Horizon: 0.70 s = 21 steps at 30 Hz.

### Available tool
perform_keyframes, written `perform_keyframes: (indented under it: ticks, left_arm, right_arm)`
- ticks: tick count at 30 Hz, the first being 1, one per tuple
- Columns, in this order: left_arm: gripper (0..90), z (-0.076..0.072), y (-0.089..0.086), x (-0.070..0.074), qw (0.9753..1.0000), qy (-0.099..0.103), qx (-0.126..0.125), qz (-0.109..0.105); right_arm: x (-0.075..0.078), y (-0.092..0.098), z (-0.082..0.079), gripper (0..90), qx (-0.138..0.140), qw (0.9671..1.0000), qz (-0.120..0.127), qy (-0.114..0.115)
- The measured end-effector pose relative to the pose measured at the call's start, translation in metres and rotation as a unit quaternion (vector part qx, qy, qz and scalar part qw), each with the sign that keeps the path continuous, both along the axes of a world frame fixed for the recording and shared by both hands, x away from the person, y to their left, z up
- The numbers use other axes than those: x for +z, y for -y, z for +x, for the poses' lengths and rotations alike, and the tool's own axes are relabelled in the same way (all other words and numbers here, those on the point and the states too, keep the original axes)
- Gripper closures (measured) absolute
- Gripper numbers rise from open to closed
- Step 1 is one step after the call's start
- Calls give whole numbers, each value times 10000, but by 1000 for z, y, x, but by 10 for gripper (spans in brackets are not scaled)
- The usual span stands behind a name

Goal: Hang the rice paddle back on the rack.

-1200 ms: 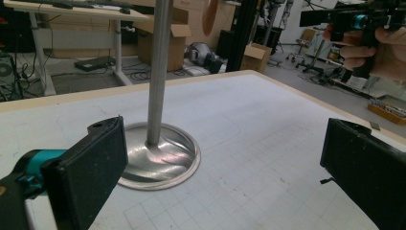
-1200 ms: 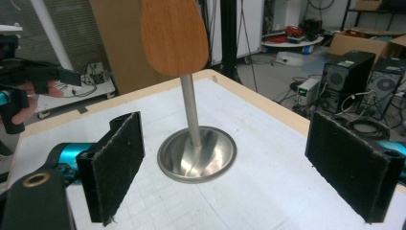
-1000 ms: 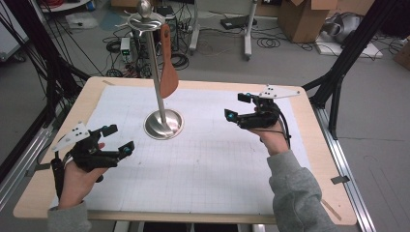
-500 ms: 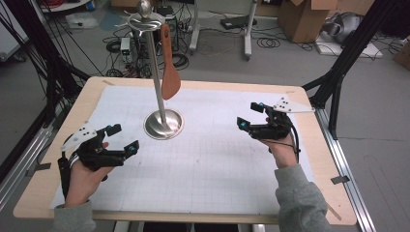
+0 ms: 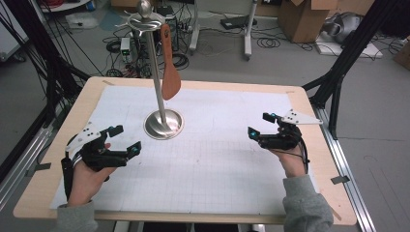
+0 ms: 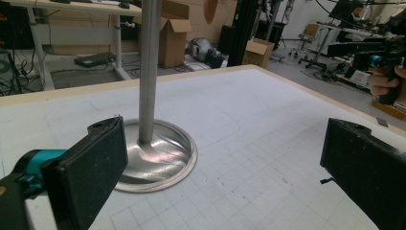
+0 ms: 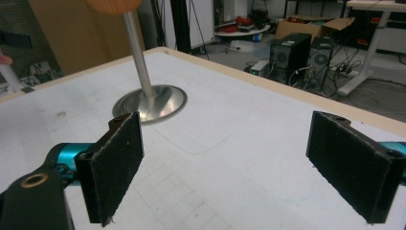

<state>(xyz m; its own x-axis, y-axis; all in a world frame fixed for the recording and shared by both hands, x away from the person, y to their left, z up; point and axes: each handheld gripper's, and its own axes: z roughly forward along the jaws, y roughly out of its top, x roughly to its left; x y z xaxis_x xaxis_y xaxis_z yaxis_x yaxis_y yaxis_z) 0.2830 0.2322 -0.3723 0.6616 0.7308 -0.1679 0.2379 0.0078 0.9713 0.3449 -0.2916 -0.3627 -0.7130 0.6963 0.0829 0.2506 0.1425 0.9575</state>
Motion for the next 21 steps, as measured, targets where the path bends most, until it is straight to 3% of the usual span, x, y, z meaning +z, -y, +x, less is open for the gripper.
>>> perform_keyframes:
  ticks: [8,21]
  left_arm:
    - [28,0,-5,-3,10000,-42,70,-48]
    - [28,0,-11,-3,9998,-30,179,-1]
  right_arm:
    - [-13,16,-6,114,-163,9997,118,-103]
    - [-21,47,-16,115,-507,9980,346,-119]
